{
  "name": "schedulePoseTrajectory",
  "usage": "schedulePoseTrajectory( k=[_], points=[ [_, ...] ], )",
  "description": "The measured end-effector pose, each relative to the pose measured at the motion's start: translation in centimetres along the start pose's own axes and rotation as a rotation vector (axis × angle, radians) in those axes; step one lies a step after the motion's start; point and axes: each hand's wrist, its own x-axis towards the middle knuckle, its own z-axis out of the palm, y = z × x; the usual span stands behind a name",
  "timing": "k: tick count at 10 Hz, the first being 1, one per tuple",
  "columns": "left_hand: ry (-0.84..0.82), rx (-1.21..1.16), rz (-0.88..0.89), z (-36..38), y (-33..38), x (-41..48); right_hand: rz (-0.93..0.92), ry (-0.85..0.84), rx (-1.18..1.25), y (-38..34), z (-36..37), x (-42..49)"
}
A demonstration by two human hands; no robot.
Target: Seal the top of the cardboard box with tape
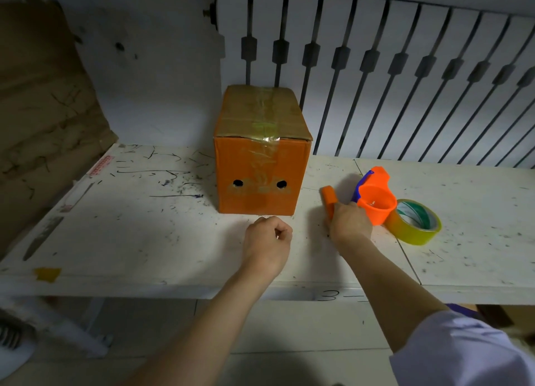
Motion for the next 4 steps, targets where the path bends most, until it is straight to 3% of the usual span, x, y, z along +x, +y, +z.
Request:
schedulePoseTrajectory(
  k=[4],
  points=[
    [-0.002, -0.046, -0.038, -1.8, 1.3, -0.9, -0.036, 0.049, 0.018, -0.8, -2.4, -2.2]
  ],
)
